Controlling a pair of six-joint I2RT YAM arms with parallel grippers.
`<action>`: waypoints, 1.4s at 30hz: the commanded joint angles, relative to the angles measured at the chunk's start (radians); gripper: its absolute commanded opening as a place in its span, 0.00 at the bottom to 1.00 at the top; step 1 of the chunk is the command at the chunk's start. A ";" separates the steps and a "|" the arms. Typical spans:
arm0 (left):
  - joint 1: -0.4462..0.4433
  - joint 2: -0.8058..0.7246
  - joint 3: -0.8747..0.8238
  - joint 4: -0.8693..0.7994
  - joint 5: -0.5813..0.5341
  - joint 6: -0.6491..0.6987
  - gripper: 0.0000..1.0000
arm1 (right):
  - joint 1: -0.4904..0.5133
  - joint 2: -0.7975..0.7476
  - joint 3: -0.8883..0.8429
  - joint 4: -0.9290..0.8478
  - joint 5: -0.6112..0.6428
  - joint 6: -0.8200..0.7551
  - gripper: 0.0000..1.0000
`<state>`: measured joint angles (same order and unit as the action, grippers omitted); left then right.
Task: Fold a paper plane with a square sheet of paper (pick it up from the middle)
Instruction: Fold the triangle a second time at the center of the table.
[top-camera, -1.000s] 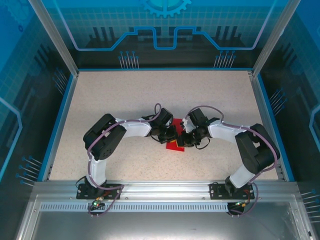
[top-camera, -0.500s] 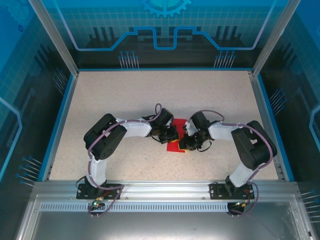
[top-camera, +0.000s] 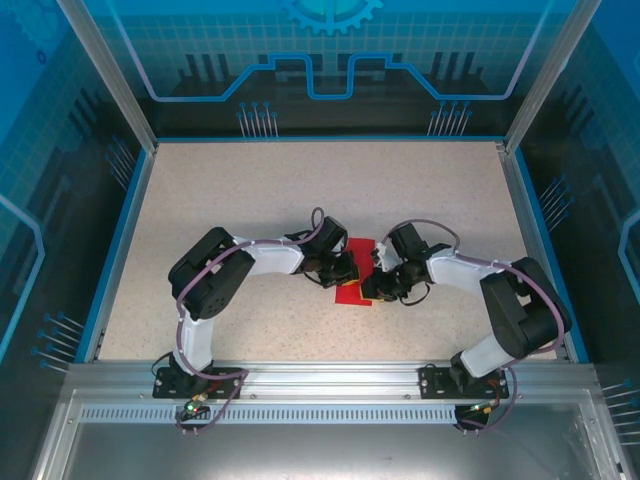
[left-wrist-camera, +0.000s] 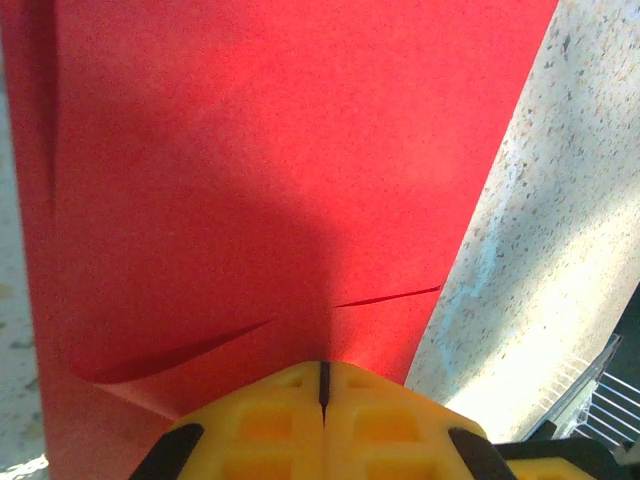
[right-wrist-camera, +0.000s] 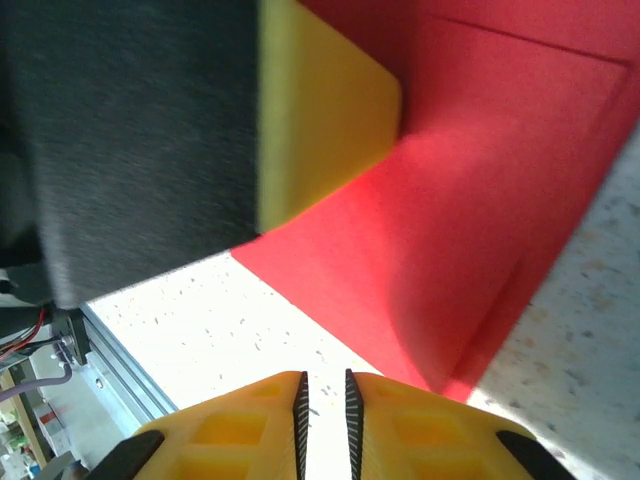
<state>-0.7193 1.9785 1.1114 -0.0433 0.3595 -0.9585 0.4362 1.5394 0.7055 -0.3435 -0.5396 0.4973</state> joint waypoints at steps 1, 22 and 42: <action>-0.005 0.045 -0.007 -0.041 -0.013 0.032 0.00 | 0.034 0.024 0.047 -0.054 0.042 -0.004 0.19; 0.000 0.071 -0.006 -0.054 -0.022 0.033 0.00 | -0.039 0.026 -0.123 -0.054 0.053 0.012 0.19; 0.003 0.066 -0.004 -0.045 -0.007 0.038 0.00 | -0.051 -0.155 -0.030 -0.086 0.025 0.072 0.19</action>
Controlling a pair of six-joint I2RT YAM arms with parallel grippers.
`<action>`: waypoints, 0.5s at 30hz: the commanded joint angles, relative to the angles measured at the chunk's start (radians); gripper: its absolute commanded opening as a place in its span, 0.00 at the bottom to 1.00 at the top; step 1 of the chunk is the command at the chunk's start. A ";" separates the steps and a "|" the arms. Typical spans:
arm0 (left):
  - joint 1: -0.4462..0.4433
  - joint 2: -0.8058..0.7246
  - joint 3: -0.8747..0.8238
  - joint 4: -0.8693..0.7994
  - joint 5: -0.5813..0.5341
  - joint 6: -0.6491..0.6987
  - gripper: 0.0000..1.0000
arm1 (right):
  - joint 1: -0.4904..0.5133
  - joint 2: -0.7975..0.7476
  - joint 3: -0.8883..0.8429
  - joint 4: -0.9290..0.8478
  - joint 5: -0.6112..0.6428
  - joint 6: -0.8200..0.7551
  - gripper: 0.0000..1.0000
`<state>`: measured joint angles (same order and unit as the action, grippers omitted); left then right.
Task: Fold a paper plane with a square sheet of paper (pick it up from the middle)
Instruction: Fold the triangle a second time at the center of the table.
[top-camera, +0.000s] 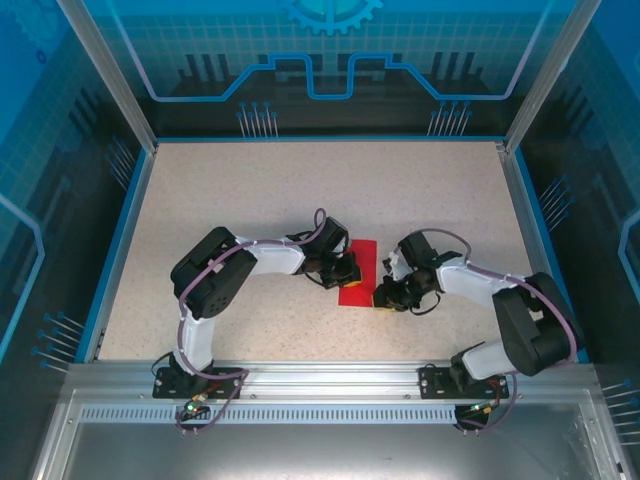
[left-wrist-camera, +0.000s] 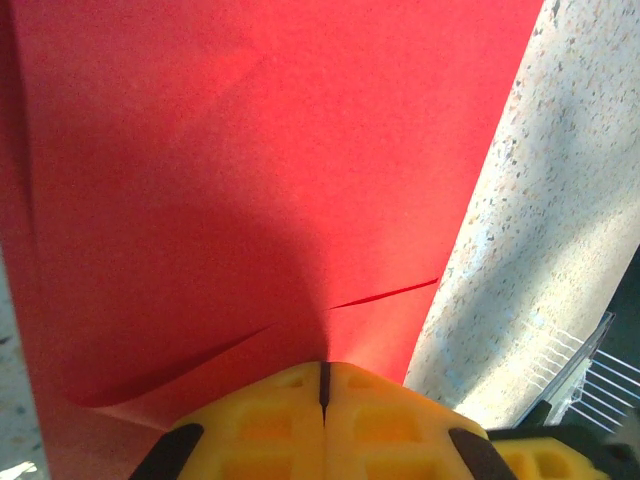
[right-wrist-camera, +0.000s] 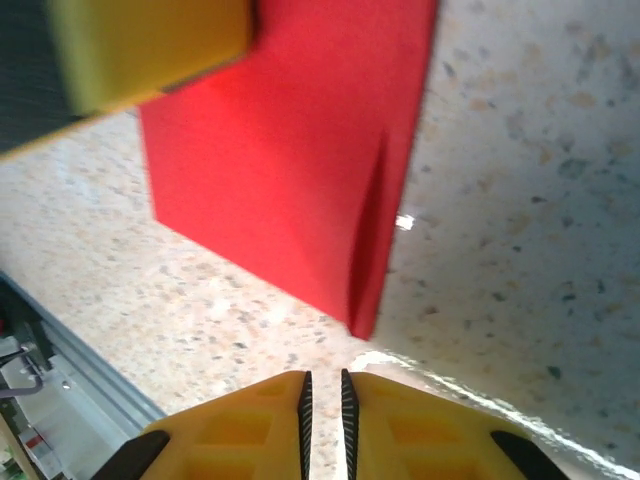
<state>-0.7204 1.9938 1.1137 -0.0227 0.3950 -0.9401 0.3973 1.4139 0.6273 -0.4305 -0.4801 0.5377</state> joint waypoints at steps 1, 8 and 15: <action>0.003 0.051 -0.005 -0.064 -0.040 0.019 0.00 | -0.012 -0.018 0.059 0.023 -0.058 0.041 0.19; 0.004 0.047 0.005 -0.061 -0.034 0.020 0.00 | -0.003 0.125 0.079 0.120 -0.116 0.064 0.18; 0.003 0.038 0.026 -0.050 -0.023 0.026 0.00 | -0.009 0.233 0.064 0.056 0.010 0.011 0.15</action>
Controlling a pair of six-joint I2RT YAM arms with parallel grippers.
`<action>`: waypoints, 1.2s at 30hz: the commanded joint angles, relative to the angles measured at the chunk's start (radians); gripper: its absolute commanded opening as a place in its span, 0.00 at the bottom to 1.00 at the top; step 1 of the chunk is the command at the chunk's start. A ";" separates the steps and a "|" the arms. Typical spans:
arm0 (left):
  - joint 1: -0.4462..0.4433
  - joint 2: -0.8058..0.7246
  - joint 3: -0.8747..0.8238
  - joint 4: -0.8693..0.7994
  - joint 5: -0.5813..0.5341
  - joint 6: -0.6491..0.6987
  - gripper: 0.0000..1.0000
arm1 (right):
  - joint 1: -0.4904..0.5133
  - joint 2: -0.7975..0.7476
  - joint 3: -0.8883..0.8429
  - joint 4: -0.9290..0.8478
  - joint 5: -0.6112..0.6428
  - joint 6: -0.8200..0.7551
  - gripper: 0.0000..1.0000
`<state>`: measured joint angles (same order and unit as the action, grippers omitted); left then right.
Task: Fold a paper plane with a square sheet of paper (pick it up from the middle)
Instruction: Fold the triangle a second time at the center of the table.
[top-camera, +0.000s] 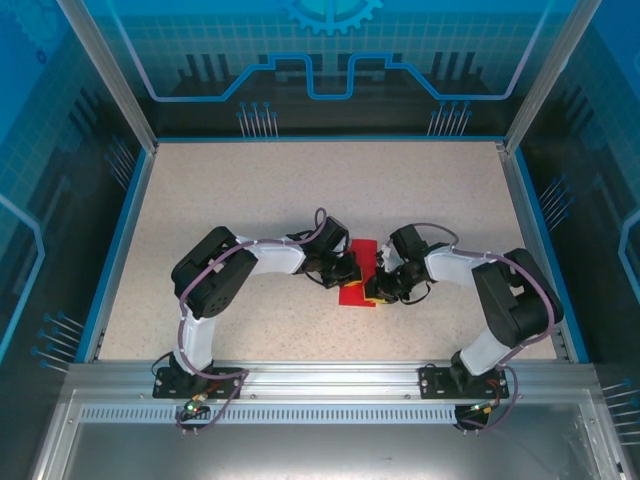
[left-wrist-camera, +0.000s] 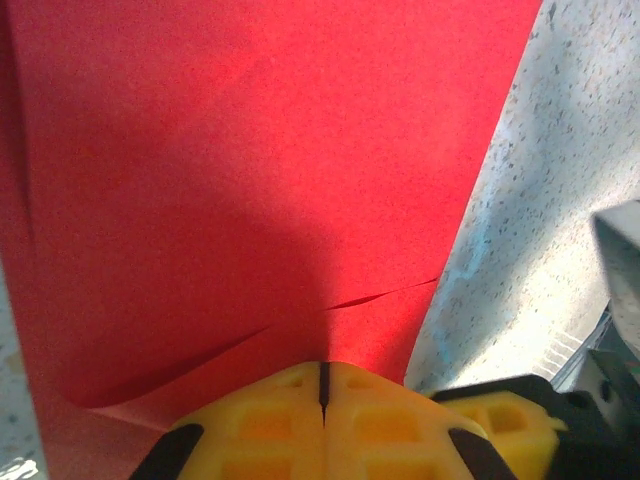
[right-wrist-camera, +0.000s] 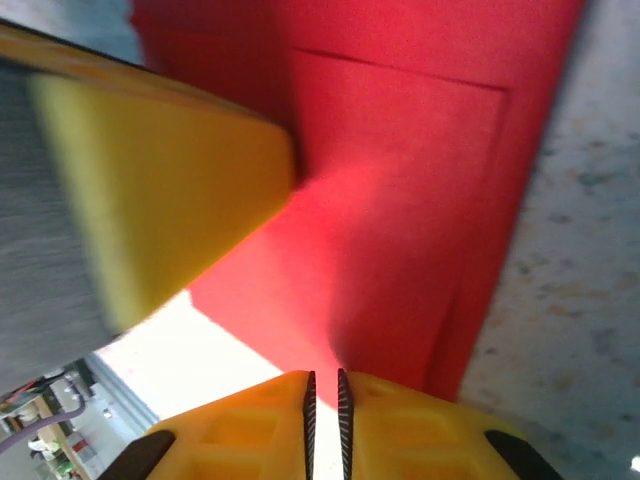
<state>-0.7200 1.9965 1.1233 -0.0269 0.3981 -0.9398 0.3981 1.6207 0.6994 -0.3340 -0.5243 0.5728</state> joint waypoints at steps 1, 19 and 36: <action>0.003 0.031 0.022 -0.045 -0.023 0.030 0.00 | -0.009 0.039 -0.013 -0.046 0.067 -0.028 0.13; -0.029 -0.052 -0.051 0.059 -0.006 -0.022 0.00 | -0.013 0.032 -0.071 0.002 0.073 -0.003 0.07; 0.059 0.007 -0.088 0.037 -0.130 0.038 0.00 | -0.021 0.030 -0.086 -0.008 0.102 -0.008 0.04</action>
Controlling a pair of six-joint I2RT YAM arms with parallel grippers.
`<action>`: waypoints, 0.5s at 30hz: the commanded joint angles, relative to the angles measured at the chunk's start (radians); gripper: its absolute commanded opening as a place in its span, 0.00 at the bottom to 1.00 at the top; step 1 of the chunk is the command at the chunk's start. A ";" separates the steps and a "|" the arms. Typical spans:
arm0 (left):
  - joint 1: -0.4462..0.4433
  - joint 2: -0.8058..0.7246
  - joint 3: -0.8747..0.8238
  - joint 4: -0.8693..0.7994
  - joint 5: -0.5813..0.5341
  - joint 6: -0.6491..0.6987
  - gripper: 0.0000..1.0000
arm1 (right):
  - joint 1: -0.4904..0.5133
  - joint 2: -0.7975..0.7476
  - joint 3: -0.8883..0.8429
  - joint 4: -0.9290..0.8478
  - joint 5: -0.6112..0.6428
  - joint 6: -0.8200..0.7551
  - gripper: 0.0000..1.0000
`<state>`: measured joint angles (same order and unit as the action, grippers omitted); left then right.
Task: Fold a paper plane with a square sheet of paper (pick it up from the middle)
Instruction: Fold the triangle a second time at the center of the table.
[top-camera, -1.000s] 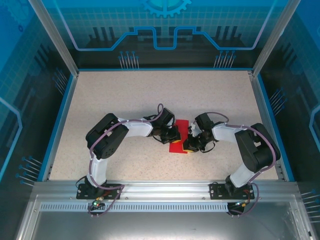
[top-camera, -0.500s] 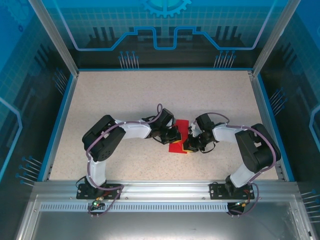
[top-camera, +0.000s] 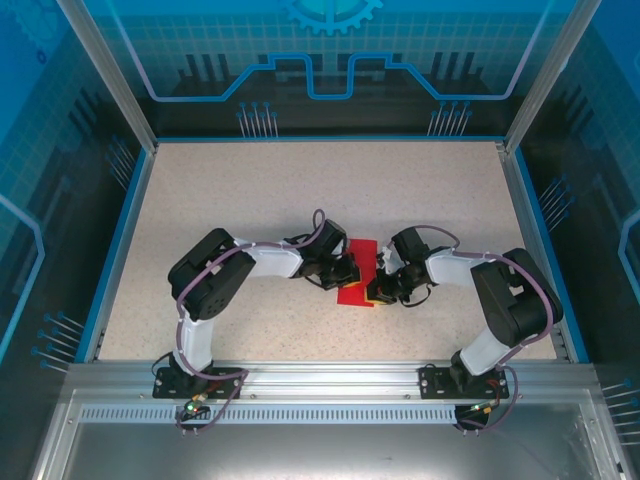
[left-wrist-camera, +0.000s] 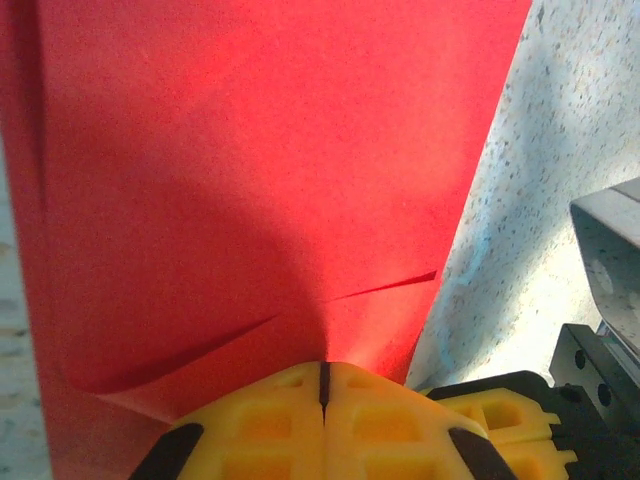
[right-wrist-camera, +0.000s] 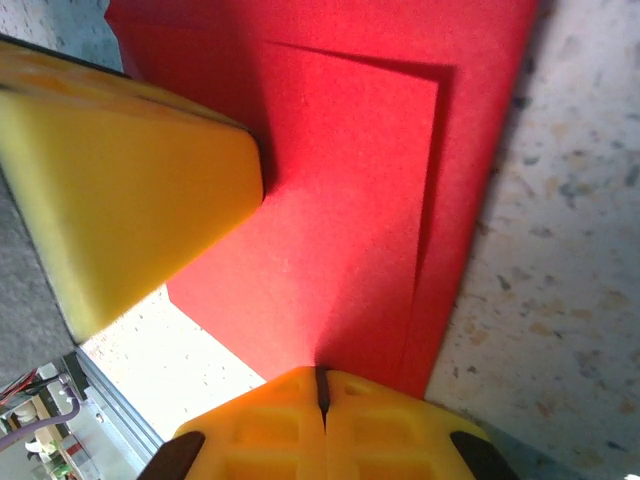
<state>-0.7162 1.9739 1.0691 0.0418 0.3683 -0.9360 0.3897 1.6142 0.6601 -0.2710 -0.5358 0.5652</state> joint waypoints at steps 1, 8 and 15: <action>0.061 0.025 -0.038 -0.034 -0.104 0.039 0.00 | -0.014 0.040 -0.045 -0.072 0.111 -0.001 0.04; 0.110 0.019 -0.045 -0.029 -0.090 0.064 0.00 | -0.016 0.041 -0.048 -0.066 0.107 -0.001 0.03; 0.159 -0.005 -0.076 -0.016 -0.088 0.082 0.00 | -0.018 0.044 -0.050 -0.063 0.091 -0.005 0.03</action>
<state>-0.6155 1.9663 1.0271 0.0956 0.4053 -0.8982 0.3870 1.6169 0.6552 -0.2405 -0.5388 0.5648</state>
